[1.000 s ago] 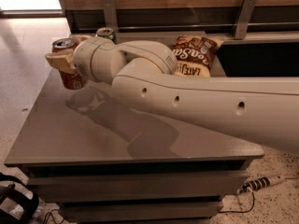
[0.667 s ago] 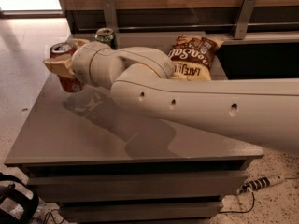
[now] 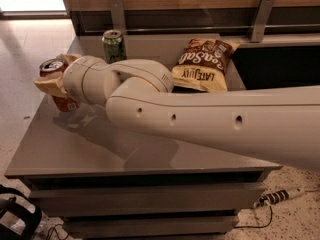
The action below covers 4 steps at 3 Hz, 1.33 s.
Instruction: Place coke can upright
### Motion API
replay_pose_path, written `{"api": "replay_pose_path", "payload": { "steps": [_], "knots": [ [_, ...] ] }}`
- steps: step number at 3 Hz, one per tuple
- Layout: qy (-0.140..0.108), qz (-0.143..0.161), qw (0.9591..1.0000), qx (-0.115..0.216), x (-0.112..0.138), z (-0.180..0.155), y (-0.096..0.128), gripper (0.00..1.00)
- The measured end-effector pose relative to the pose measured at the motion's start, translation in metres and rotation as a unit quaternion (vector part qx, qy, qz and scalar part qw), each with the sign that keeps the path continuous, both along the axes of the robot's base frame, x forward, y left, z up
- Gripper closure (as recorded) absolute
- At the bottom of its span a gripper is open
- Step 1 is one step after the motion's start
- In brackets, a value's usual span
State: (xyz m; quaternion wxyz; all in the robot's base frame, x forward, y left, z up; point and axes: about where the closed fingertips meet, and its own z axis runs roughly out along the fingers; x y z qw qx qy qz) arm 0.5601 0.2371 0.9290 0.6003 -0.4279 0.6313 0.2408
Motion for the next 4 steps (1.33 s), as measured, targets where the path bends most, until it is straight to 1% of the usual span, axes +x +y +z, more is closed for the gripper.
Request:
{"api": "replay_pose_path", "payload": {
  "steps": [1,2,3,4],
  "knots": [
    [0.005,0.004,0.9999,0.008,-0.008,-0.009,0.004,1.0],
    [0.005,-0.001,0.9996,0.027,-0.013,-0.019,0.005,1.0],
    [-0.011,-0.01,0.9991,0.041,-0.022,-0.029,0.008,1.0],
    [-0.014,-0.028,0.9984,0.047,-0.017,-0.026,0.004,0.83]
  ]
}}
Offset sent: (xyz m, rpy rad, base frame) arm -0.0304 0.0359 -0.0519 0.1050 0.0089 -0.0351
